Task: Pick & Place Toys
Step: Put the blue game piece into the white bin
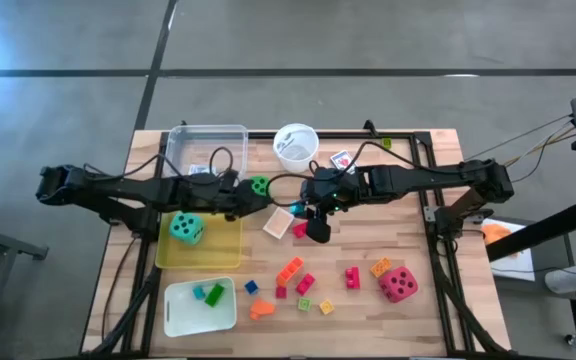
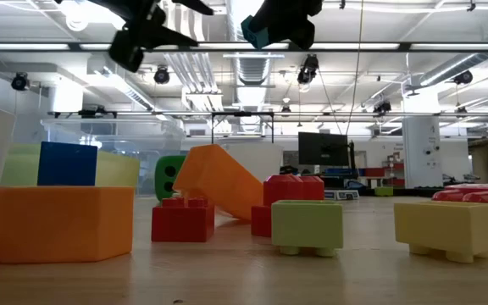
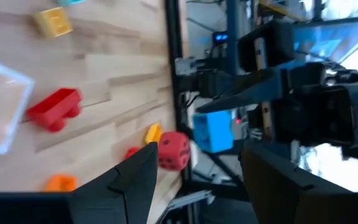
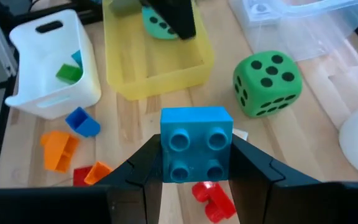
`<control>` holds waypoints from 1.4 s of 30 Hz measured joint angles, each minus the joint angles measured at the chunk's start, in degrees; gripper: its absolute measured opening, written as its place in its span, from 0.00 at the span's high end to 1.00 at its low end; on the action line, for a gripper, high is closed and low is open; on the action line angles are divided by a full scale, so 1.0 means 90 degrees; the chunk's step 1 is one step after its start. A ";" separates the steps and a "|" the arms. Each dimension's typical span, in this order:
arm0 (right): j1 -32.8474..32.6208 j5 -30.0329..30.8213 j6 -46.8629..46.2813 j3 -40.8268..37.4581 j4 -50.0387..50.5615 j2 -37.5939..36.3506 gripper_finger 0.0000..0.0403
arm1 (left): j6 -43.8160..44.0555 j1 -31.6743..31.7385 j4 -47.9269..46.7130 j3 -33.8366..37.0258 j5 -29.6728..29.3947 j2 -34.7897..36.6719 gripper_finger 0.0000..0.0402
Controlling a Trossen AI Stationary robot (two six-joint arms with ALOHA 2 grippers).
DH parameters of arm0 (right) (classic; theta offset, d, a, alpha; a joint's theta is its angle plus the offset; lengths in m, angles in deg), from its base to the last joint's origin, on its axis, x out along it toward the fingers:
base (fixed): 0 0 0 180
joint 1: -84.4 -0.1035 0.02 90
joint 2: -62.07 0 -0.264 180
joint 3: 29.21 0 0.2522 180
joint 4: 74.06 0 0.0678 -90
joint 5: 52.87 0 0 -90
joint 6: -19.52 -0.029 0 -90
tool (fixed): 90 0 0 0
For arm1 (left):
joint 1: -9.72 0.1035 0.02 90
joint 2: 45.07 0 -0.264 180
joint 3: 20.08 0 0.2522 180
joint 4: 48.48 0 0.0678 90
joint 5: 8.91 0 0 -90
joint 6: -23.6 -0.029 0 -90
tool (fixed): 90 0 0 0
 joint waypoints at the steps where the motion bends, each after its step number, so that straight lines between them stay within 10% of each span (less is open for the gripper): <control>1: 0.0002 0.0016 0.0005 0.0000 -0.0041 0.0002 0.68 | 0.0003 0.0056 0.0087 -0.0015 0.0055 -0.0079 0.46; 26: 0.0000 0.0147 0.0045 -0.0010 -0.0209 0.0008 0.68 | -0.0568 0.0249 -0.0569 -0.1762 0.0969 -0.2017 0.47; 35: -0.0039 0.0207 0.0180 -0.0012 -0.0189 0.0019 0.68 | -0.0769 0.0251 -0.0432 -0.1780 0.1046 -0.2041 0.81; 42: -0.0039 0.0051 0.0302 -0.0011 -0.0275 0.0012 0.54 | -0.0907 0.0253 -0.0391 -0.1773 0.1273 -0.2022 0.81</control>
